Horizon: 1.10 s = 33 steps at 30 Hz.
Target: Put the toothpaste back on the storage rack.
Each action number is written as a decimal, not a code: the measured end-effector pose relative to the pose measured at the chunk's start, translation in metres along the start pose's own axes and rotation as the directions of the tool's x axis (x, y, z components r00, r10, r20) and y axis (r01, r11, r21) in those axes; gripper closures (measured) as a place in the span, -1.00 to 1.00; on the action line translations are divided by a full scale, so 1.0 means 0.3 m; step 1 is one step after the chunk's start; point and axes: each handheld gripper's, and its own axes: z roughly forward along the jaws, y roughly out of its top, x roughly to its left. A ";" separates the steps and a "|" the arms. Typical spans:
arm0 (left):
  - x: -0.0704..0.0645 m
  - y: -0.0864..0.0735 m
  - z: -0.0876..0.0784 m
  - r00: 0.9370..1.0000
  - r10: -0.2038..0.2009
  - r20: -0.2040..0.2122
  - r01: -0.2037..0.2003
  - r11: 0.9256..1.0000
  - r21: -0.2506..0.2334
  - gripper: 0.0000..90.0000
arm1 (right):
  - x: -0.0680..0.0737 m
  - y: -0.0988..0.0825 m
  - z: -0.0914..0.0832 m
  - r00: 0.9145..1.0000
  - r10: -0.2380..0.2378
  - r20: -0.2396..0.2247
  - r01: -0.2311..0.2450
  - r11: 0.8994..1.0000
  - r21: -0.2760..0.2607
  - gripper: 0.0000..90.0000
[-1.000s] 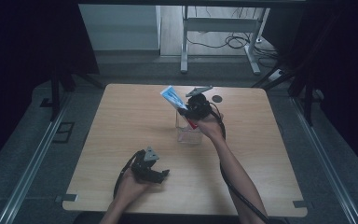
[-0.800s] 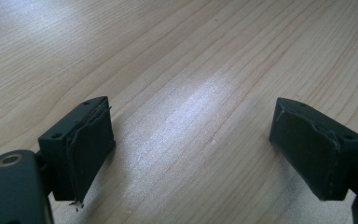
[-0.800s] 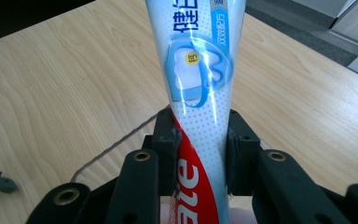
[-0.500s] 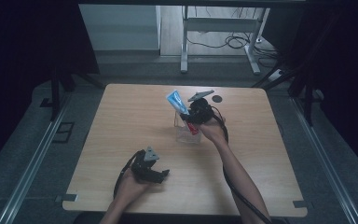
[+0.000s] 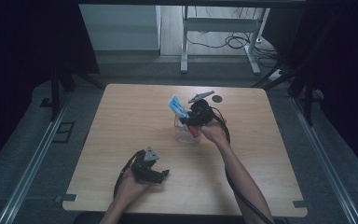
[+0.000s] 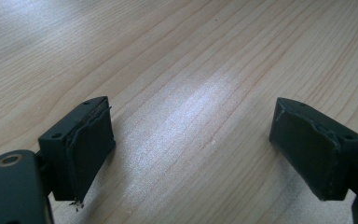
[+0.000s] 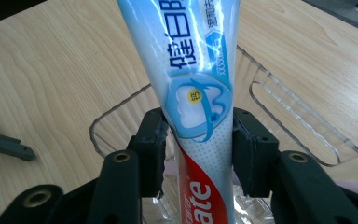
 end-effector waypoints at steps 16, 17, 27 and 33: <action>0.000 0.000 0.000 1.000 0.001 0.000 -0.001 1.000 0.001 -0.70 | 0.016 -0.004 -0.061 1.000 0.018 0.008 -0.018 0.998 -0.057 -0.09; 0.000 0.000 0.000 1.000 0.001 0.000 -0.001 1.000 0.001 -0.71 | 0.016 -0.005 -0.064 1.000 0.018 0.010 -0.017 0.998 -0.058 -0.11; 0.000 0.000 0.000 1.000 0.001 0.000 -0.001 1.000 0.001 -0.70 | 0.017 -0.019 -0.092 1.000 0.019 -0.006 -0.020 0.998 -0.067 -0.28; 0.000 0.000 0.000 1.000 0.001 0.000 -0.001 1.000 0.001 -0.71 | 0.032 -0.025 -0.094 1.000 -0.006 -0.006 0.005 0.998 -0.056 -0.40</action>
